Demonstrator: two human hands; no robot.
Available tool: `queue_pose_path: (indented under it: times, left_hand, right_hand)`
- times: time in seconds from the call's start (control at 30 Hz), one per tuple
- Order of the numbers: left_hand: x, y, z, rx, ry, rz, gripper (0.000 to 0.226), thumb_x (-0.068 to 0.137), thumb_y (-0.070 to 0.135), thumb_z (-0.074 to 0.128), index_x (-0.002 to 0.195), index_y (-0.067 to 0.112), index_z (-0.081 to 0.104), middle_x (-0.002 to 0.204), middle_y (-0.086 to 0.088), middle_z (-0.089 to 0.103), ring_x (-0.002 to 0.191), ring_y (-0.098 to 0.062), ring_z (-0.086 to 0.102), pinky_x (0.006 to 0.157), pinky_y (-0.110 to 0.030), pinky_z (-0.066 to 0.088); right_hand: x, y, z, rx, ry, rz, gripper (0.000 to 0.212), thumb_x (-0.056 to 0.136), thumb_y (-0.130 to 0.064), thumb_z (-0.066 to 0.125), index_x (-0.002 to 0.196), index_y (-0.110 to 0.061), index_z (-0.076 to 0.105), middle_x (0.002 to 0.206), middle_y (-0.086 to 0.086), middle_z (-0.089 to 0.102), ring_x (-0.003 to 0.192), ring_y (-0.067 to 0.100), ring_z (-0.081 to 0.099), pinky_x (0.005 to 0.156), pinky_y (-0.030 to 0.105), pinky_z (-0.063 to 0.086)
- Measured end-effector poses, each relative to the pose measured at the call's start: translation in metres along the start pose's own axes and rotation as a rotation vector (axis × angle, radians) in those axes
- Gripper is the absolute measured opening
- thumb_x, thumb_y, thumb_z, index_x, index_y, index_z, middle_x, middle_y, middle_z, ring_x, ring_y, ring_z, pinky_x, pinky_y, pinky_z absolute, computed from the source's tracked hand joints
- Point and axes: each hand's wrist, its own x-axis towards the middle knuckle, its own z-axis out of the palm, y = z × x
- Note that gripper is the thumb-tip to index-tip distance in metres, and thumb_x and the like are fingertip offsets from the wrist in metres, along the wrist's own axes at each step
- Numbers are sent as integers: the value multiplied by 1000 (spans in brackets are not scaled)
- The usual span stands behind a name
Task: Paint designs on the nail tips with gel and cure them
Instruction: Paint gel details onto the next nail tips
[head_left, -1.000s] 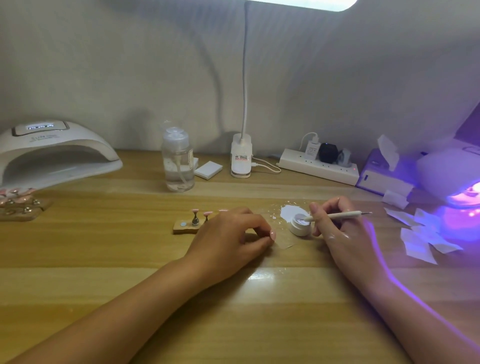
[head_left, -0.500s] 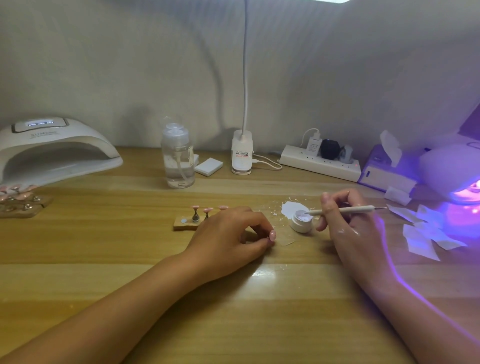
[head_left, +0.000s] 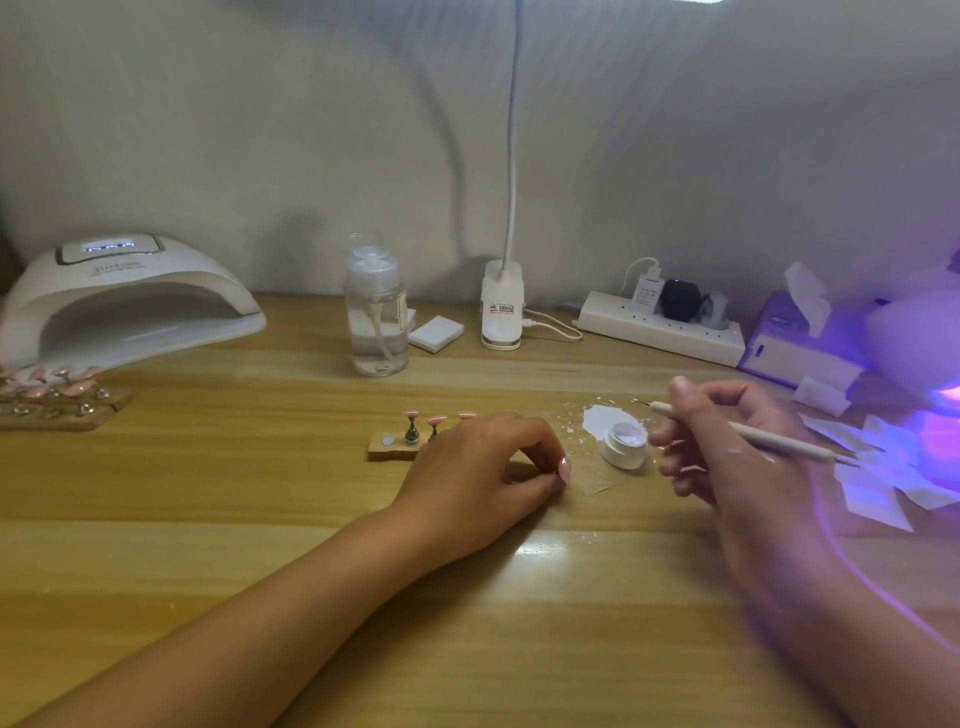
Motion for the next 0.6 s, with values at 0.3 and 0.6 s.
queue_pose_path:
  times: [0.3, 0.6]
  left_hand:
    - [1, -1, 0, -33, 57, -11, 15, 84, 39, 72, 75, 41, 61, 80, 25, 68, 66, 17, 52, 61, -7, 29]
    - [2, -2, 0, -66, 43, -19, 12, 81, 31, 75, 77, 37, 66, 83, 23, 71, 63, 15, 52, 60, -17, 33]
  right_hand:
    - [-20, 1, 27, 72, -70, 233, 18, 92, -18, 68, 81, -15, 54, 56, 2, 64, 41, 8, 49, 38, 17, 38]
    - [-17, 6, 37, -55, -132, 127, 26, 67, -15, 60, 49, -24, 44, 46, 11, 58, 35, 9, 43, 38, 14, 34]
